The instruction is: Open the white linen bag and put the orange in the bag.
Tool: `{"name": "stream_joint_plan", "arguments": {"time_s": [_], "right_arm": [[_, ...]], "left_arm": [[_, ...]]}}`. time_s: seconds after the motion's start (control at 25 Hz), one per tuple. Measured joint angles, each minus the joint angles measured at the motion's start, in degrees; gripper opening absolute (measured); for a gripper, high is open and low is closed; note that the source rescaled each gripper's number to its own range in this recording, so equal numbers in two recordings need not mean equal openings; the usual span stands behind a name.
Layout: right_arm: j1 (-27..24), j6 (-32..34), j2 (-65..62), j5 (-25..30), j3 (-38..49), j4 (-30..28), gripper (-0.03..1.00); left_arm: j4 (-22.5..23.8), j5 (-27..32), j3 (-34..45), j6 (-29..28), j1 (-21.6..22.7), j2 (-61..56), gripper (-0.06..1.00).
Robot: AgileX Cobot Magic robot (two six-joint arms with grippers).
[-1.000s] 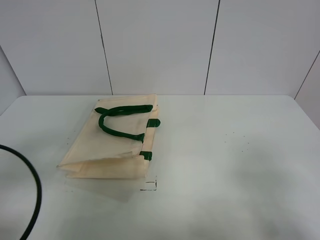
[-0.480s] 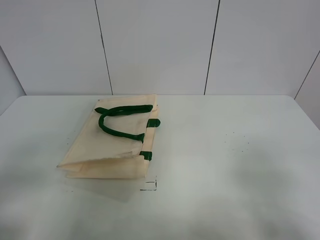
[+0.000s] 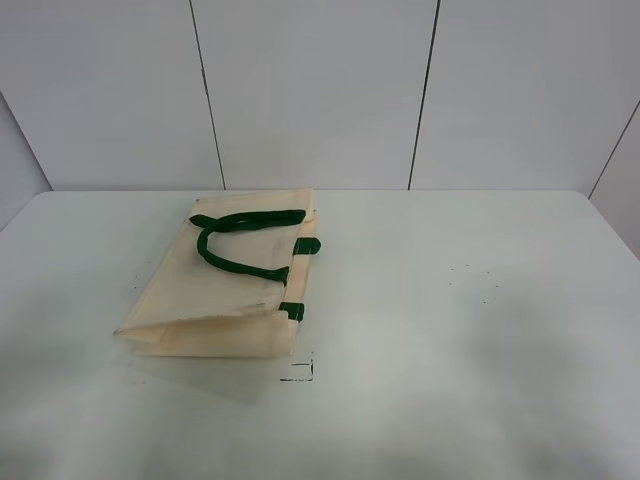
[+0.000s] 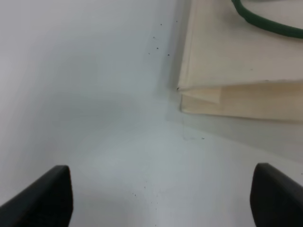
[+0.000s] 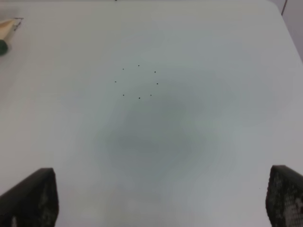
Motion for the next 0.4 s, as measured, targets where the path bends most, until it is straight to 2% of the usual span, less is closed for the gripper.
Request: {"name": "stream_joint_plan", "arguments": {"time_s": [0.4], "right_arm": [[0.00,0.00,0.00,0.00,0.00,0.00,0.96]], "left_arm": [[0.00,0.00,0.00,0.00,0.00,0.00,0.96]]}}
